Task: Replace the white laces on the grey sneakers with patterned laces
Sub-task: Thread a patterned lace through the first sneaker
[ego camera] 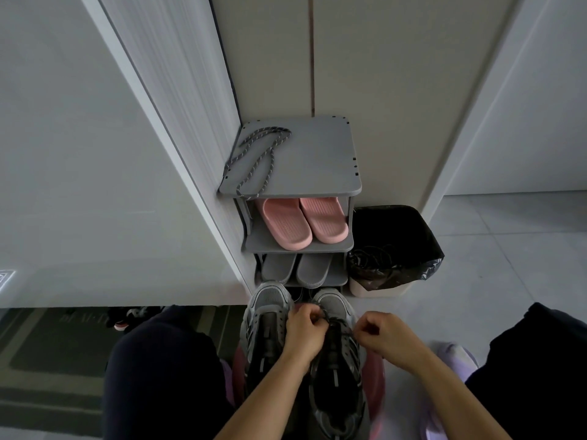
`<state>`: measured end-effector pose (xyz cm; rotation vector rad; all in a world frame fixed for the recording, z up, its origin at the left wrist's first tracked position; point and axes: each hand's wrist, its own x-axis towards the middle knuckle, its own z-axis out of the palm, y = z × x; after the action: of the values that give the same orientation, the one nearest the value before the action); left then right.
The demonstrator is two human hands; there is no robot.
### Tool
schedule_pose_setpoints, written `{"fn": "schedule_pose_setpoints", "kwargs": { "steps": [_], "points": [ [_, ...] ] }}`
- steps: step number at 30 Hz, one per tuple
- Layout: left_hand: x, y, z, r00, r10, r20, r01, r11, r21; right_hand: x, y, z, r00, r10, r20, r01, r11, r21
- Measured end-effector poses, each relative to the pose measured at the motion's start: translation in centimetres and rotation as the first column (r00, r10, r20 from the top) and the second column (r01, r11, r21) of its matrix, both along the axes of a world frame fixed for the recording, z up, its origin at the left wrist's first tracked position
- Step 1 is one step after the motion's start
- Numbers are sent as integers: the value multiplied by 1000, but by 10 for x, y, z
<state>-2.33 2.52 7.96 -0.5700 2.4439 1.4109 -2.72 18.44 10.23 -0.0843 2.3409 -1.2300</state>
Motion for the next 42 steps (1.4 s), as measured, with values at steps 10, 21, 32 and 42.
{"fn": "schedule_pose_setpoints", "kwargs": {
  "steps": [10,21,32,42],
  "points": [
    [-16,1,19,897,-438,-63,441,896,46,-6,-10,-5,960,-219,-172,219,975,-21],
    [-15,-38,37,950,287,-120,-190,840,509,-18,30,-23,936,-55,-349,251,800,546],
    [-20,-27,32,978,77,-193,-23,964,266,-9,20,-2,854,-425,300,503,820,-273],
    [7,-2,9,902,-429,-44,378,837,-396,-3,11,5,840,-427,334,537,740,-404]
  ]
}}
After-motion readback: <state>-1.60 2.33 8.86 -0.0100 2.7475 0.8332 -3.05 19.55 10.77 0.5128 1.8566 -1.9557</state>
